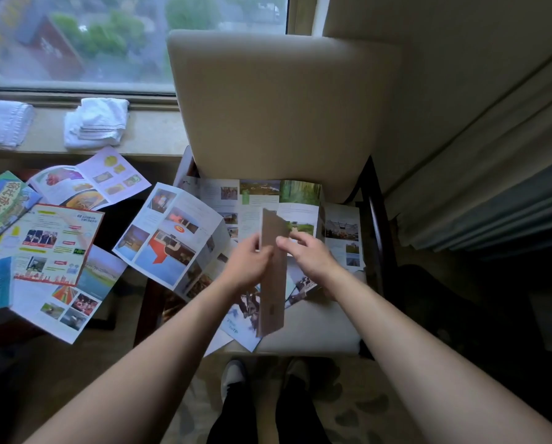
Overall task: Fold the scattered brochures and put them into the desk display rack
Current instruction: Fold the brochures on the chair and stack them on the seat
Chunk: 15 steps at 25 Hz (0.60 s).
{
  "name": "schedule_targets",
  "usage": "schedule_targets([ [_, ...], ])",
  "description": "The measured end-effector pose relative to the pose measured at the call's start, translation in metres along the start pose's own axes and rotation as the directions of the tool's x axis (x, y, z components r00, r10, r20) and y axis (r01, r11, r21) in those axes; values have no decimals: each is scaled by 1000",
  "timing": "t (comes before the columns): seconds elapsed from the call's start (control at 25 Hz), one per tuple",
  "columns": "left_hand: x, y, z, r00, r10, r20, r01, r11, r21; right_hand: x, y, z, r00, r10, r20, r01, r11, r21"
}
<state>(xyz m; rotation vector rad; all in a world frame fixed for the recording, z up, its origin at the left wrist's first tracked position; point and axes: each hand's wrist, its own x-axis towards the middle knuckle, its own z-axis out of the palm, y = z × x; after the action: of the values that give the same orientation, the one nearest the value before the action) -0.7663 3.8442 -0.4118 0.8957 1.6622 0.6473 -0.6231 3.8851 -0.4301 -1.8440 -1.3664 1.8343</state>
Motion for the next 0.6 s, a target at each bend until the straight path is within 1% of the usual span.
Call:
schedule_targets([
  [0.04,-5,1,13,994,20,105,-18,1000,-20,0,5,1,999,36,25,-38,994,103],
  [0.08,-9,1,28,971,31,238,-17,998,-61,1,12,0,998,62,6,-62,980,188],
  [0.12,-9,-4,41,947,35,318,-17,998,-59,3,20,-5,995,71,-70,-52,970,237],
  [0.16,-6,-12,54,945,22,326,-24,1000,1,6,32,-12,983,66,-172,-26,975,222],
  [0.2,2,-24,64,964,5,265,-40,991,128,9,47,-20,967,57,-247,-13,984,177],
  [0.24,11,-36,71,987,-5,158,-36,966,255,13,63,-27,955,52,-292,-12,991,137],
  [0.28,19,-50,78,995,-46,88,18,956,293,18,82,-32,949,55,-310,-23,994,107],
  [0.32,28,-66,87,991,-108,73,86,963,257,26,102,-36,946,59,-318,-31,995,92],
  [0.36,35,-84,98,981,-166,98,144,969,202,36,125,-37,940,67,-335,-41,996,85],
  [0.4,40,-100,111,973,-188,134,164,972,170,44,146,-38,928,66,-366,-40,996,78],
  [0.44,45,-116,124,977,-166,136,142,975,172,51,164,-38,914,49,-403,-39,999,32],
  [0.52,60,-151,153,993,-64,98,43,978,206,70,205,-33,882,-28,-470,-75,977,-198],
  [0.6,73,-181,176,992,-9,128,-24,967,253,85,240,-26,863,-116,-491,-127,892,-434],
])
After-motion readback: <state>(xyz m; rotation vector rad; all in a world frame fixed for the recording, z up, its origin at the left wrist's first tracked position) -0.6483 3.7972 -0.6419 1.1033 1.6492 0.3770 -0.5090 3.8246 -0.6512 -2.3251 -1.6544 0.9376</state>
